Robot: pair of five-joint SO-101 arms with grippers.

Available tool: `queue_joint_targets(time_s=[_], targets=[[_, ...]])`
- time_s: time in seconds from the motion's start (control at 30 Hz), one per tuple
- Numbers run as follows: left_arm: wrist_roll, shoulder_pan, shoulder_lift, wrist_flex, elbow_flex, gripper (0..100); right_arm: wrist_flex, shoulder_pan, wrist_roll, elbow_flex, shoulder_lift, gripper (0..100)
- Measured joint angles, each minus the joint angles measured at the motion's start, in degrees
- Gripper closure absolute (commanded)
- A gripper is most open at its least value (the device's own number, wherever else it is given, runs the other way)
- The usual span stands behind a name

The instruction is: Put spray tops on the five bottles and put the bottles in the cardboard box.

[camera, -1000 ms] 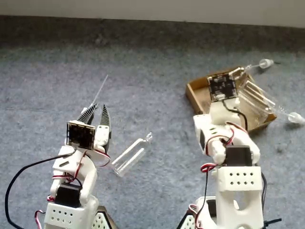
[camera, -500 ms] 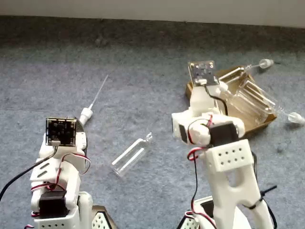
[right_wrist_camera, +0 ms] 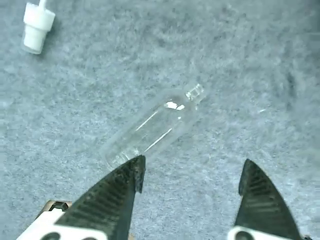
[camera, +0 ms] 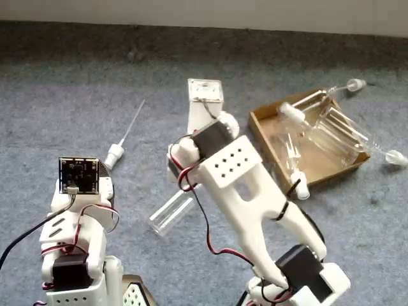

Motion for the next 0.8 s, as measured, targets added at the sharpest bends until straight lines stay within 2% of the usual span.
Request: queue_joint_targets(time_s=[0.2,0.33,0.6,0.67,0.8], targets=[[0.0,-5.1,-0.1,-0.7,0.0,99,-3.6,-3.7,-3.7,0.0,7.6,73.8],[0.0,-5.7,-0.1,-1.8,0.0,99,-5.6,-5.3,-8.9,0.0,14.7,73.8],[0.0,-5.7,-0.1,-1.9,0.0,99,-6.2,-5.9,-12.7,-3.2,26.2,74.4],[0.0,-5.7,0.0,-1.9,0.0,99,-6.1,-5.8,-13.0,-3.4,28.4,77.9],[0.0,-5.7,0.0,-1.9,0.0,99,-6.1,-5.3,-13.0,-3.7,28.9,91.9]])
